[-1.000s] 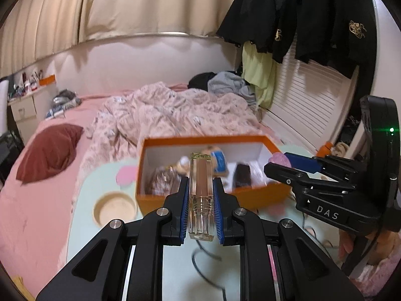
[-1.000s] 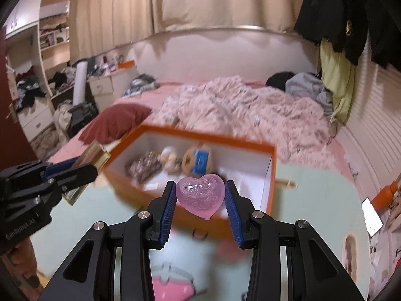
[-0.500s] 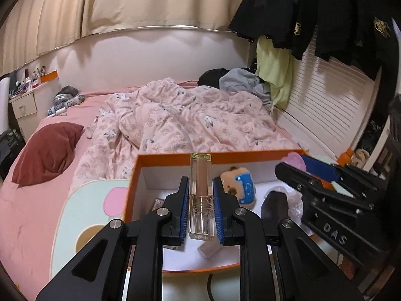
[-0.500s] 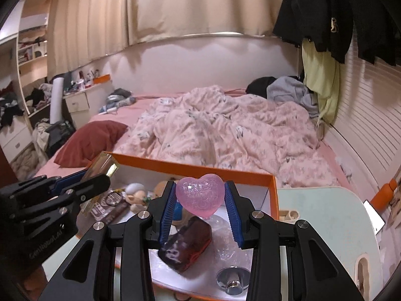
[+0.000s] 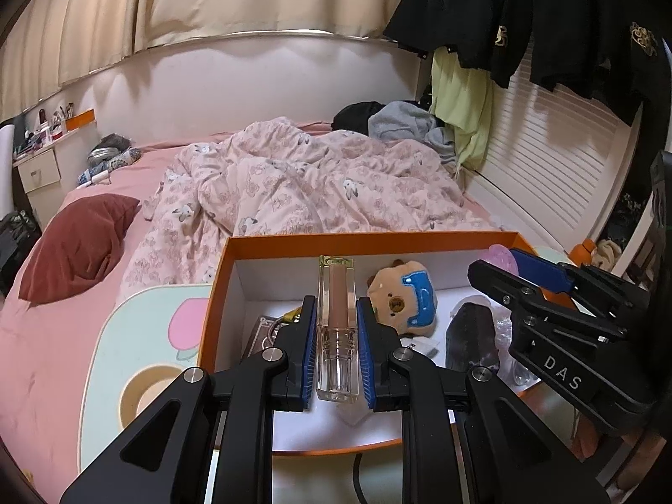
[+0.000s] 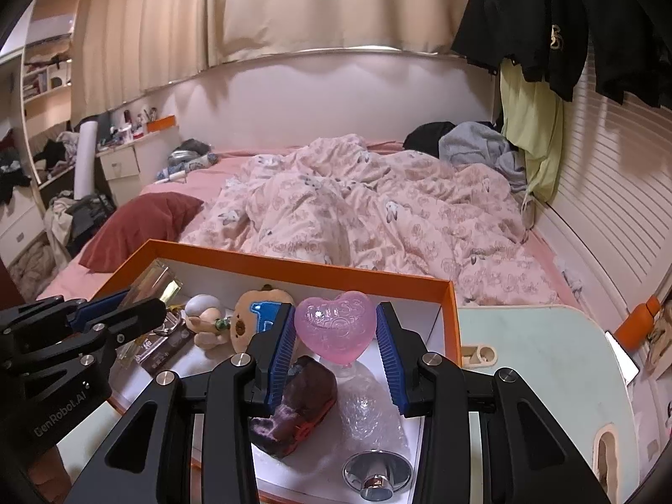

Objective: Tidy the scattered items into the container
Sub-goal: 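Lower the perfume bottle into the box with the left gripper while the right drops the heart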

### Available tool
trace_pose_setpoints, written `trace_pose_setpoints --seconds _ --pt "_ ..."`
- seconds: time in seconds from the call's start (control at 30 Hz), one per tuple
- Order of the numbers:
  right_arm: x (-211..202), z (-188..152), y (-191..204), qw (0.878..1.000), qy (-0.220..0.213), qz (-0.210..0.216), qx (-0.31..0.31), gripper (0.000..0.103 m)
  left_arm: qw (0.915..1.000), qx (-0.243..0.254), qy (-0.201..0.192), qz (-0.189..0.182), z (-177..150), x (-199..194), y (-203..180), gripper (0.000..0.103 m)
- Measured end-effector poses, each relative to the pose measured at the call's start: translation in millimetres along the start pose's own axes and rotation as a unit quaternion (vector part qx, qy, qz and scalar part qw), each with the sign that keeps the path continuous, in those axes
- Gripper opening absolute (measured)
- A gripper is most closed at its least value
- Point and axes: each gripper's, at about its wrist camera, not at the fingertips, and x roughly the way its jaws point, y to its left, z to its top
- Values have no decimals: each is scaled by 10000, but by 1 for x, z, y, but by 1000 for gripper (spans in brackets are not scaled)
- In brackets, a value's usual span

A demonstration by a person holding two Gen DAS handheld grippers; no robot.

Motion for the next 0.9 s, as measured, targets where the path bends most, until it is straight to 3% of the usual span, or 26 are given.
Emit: trace_pose_setpoints --seconds 0.67,0.73,0.8,0.9 --pt "2 0 -3 9999 14 97 100 39 9997 -225 36 -114 1 -1 8 20" --pt "1 0 -2 10000 -15 56 76 43 9996 -247 50 -108 1 -1 9 27" --pt "1 0 -3 9999 -35 54 96 48 9996 -257 29 -103 2 -3 9 27" --pt "1 0 -3 9999 -44 59 124 48 9994 -299 -3 -152 2 -4 10 27"
